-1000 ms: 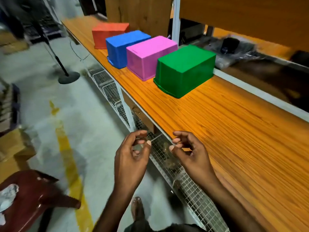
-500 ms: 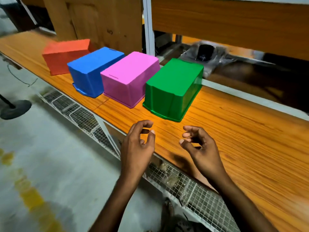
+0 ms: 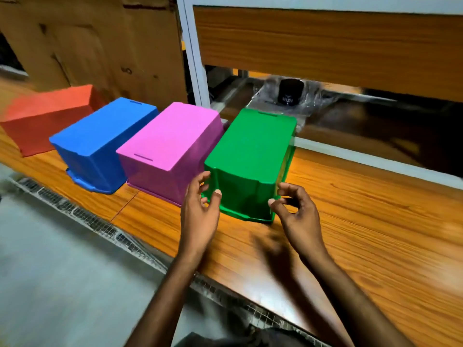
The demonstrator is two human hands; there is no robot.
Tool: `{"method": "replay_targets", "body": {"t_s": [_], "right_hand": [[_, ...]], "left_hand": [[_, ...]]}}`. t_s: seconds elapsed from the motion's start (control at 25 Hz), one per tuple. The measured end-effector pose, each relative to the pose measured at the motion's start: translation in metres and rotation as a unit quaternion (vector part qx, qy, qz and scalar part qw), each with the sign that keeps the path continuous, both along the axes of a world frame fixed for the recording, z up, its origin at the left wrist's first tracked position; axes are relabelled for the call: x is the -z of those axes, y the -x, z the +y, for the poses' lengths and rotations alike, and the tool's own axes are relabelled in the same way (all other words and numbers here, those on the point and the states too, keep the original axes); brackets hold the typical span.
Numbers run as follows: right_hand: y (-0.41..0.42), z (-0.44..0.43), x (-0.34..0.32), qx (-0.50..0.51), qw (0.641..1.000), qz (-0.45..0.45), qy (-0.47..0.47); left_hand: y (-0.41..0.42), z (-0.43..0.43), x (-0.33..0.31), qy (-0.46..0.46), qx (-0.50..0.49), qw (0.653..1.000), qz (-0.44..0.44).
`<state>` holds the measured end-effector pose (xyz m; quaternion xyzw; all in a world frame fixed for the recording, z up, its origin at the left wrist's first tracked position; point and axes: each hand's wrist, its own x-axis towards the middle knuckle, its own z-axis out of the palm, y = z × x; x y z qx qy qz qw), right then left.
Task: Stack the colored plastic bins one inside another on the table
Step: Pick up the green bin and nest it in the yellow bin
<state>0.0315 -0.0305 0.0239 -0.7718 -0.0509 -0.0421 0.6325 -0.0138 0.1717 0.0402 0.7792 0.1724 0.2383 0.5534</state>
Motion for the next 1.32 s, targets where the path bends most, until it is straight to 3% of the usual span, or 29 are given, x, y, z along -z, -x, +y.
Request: {"method": "replay_targets", "body": {"t_s": [0.12,0.32,0.56,0.68,0.8,0.96,1.08,1.32], "right_hand": [[-0.010,0.013,0.022,0.035,0.998,0.036,0.025],[-0.016,0.034,0.038,0.057,0.995,0.069,0.041],[-0.023,0.048,0.011,0.091,0.991,0.075,-0.060],[-0.046,0.054,-0.003,0.149,0.979,0.130,-0.053],[-0.058,0.062,-0.006,0.146,0.975,0.155,-0.060],[-0.045,0.059,-0.023,0.144,0.976,0.132,-0.097],[-0.036,0.038,-0.047,0.119,0.984,0.058,-0.120],[-0.028,0.006,-0.112,0.054,0.994,-0.051,-0.079]], "left_hand": [[-0.035,0.018,0.030,0.044,0.029,0.998,0.037],[-0.066,0.044,0.067,0.025,0.092,0.989,0.110],[-0.077,0.054,0.023,0.123,0.138,0.978,0.098],[-0.102,0.062,0.004,0.155,0.134,0.974,0.092],[-0.115,0.063,0.004,0.157,0.157,0.971,0.091],[-0.104,0.064,-0.010,0.215,0.182,0.957,0.074],[-0.102,0.069,-0.039,0.242,0.212,0.946,0.025],[-0.110,0.073,-0.099,0.177,0.341,0.923,-0.031]]}}
